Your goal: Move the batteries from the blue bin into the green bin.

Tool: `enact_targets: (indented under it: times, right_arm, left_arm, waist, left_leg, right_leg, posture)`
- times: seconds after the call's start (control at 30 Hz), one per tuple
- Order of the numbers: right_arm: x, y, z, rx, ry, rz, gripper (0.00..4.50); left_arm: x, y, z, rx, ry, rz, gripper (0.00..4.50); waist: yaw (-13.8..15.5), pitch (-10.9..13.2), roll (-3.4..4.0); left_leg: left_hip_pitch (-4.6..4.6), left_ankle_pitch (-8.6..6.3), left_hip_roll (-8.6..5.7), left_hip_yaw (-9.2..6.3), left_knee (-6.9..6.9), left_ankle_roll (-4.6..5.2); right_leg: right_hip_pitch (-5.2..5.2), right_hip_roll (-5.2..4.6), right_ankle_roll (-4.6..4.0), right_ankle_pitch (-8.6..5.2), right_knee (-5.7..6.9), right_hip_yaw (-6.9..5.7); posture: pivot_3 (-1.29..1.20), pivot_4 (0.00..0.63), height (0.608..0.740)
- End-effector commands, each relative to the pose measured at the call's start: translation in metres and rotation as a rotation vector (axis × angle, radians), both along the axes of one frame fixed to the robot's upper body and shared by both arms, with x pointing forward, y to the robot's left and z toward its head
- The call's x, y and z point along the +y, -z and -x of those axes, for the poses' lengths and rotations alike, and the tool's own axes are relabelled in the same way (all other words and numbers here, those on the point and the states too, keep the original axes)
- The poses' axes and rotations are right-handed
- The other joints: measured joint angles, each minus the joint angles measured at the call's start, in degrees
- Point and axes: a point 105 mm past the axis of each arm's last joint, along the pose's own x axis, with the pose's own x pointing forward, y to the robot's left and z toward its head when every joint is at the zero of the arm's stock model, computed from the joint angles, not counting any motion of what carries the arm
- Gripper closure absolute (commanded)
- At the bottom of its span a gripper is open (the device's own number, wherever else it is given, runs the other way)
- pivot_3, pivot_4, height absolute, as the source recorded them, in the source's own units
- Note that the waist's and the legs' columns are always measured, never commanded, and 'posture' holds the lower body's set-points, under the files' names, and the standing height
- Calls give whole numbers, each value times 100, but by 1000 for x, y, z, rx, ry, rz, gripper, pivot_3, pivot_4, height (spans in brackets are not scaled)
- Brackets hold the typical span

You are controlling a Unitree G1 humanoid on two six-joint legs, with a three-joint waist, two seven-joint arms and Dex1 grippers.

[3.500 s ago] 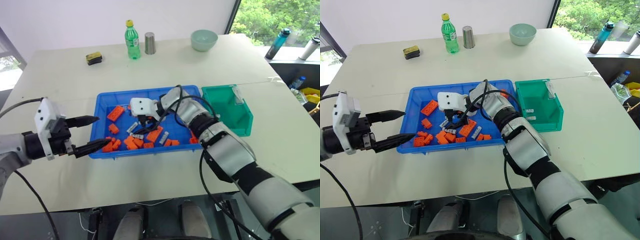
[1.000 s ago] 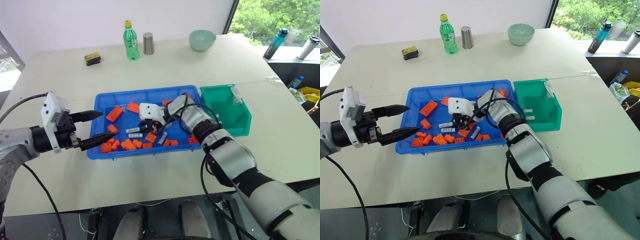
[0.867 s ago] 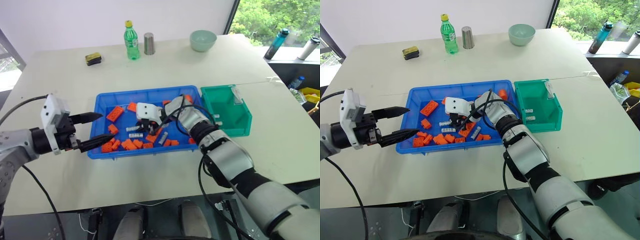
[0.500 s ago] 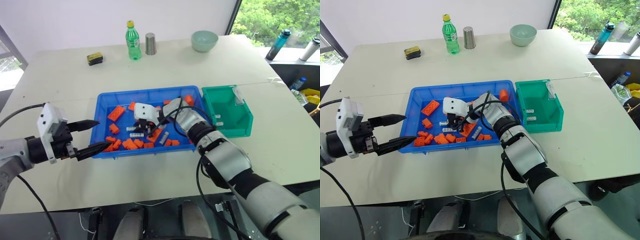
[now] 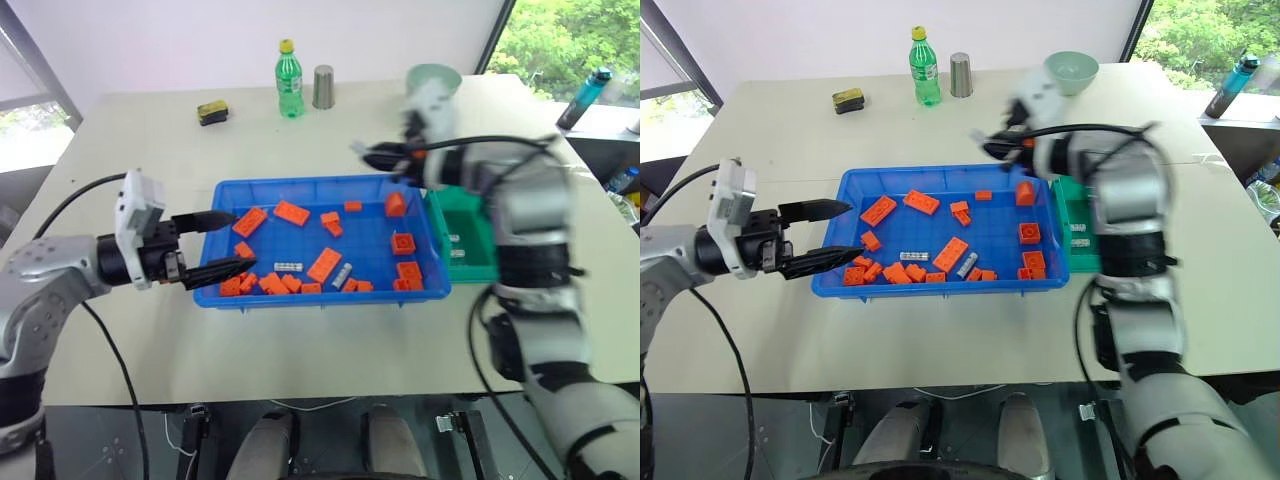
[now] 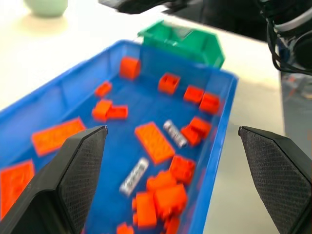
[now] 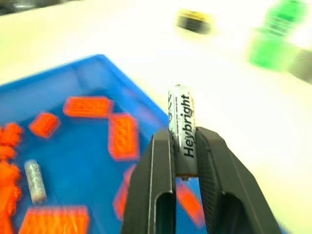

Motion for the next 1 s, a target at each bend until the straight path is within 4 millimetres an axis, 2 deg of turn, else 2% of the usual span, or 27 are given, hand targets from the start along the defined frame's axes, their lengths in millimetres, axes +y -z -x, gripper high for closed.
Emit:
enact_targets:
  times: [0.03, 0.17, 0.3, 0.37, 0.4, 0.5, 0.53, 0.57, 0.67, 0.77, 0.83, 0.87, 0.93, 1.0]
  right_arm:
    - [-38, -4, 25, -7, 139, 55, 4398]
    - [-79, 15, 46, 69, 293, 74, 4398]
    - [-89, 36, 54, 119, 334, 97, 4398]
    - [-91, 40, 52, 121, 351, 92, 3348]
    - [-92, 40, 49, 112, 358, 105, 3016]
    - [-93, 33, 43, 68, 345, 147, 1476]
    - [-91, 28, 41, 50, 326, 152, 1476]
    - [-84, 19, 39, 22, 288, 144, 1476]
    - [-46, -5, 33, -31, 102, 102, 1476]
    - [11, -7, 34, -9, -157, 81, 1476]
    - [46, 3, 33, 11, -288, 104, 1476]
    - [65, 16, 31, 32, -356, 130, 1476]
    - [93, 40, 29, 65, -452, 179, 1476]
    - [110, 58, 28, 80, -509, 221, 1476]
  left_arm:
    - [-3, -8, -4, -25, 52, 10, 0]
    - [-7, -11, -8, -32, 112, 1, 0]
    - [-9, -12, -11, -39, 139, -15, 0]
    - [-9, -12, -13, -46, 141, -22, 0]
    - [-9, -12, -13, -49, 141, -24, 0]
    - [-9, -12, -13, -51, 136, -27, 0]
    - [-8, -12, -12, -52, 132, -28, 0]
    - [-7, -11, -11, -50, 127, -31, 0]
    - [-2, -8, -8, -37, 104, -43, 0]
    - [5, -6, -7, -32, 70, -54, 0]
    - [9, -5, -7, -34, 47, -60, 0]
    - [11, -5, -6, -36, 33, -63, 0]
    - [14, -6, -4, -37, 14, -68, 0]
    - [16, -6, -2, -37, 3, -73, 0]
  waist:
    - [9, 0, 0]
    - [-54, 0, 0]
    - [-72, 0, 0]
    - [-66, 0, 0]
    - [-59, 0, 0]
    - [-52, 0, -1]
    - [-50, 0, -1]
    - [-51, 0, 0]
    - [-84, 1, 0]
    - [-97, 1, 0]
    - [-99, 0, -2]
    - [-85, 0, -2]
    - [-65, 1, -6]
    - [-37, 2, -10]
  left_leg:
    - [0, 0, -1, 2, 3, 1]
    - [2, -1, 8, 26, -3, 2]
    - [3, -1, 10, 32, -3, 4]
    - [3, -1, 11, 35, -3, 4]
    - [3, -1, 11, 34, -2, 4]
    - [3, -1, 10, 33, -1, 4]
    - [3, -1, 10, 32, 0, 4]
    - [3, -1, 10, 32, 1, 4]
    - [4, -1, 12, 35, -2, 4]
    - [4, -1, 26, 35, -7, 4]
    - [7, -1, 29, 39, -9, 4]
    - [8, -1, 30, 39, -9, 3]
    - [8, -1, 28, 37, -6, 3]
    - [2, -1, 18, 26, -1, 3]
  right_leg:
    - [0, 0, 0, 0, 0, 0]
    - [-9, 2, 0, 0, 2, 8]
    - [-9, 3, 0, 0, 4, 7]
    - [-10, 3, 0, 0, 4, 8]
    - [-9, 3, 0, 0, 4, 8]
    - [-8, 2, 0, 0, 3, 8]
    - [-7, 2, 0, 0, 2, 8]
    - [-7, 1, 0, 0, 1, 7]
    - [-9, 2, 0, 0, -1, 8]
    - [-12, 14, 0, 0, -1, 6]
    - [-12, 15, 0, 0, -4, 6]
    - [-12, 15, 0, 0, -3, 6]
    - [-11, 13, 0, 0, -2, 6]
    - [-12, 7, 0, 0, -1, 6]
  posture:
    - [0, 150, 727]
    - [0, 150, 727]
    - [0, 150, 727]
    - [0, 150, 727]
    - [0, 150, 727]
    - [0, 150, 727]
    - [0, 150, 727]
    - [0, 150, 727]
    - [0, 150, 727]
    - [0, 150, 727]
    - [0, 150, 727]
    - [0, 150, 727]
    - [0, 150, 727]
    - [0, 150, 727]
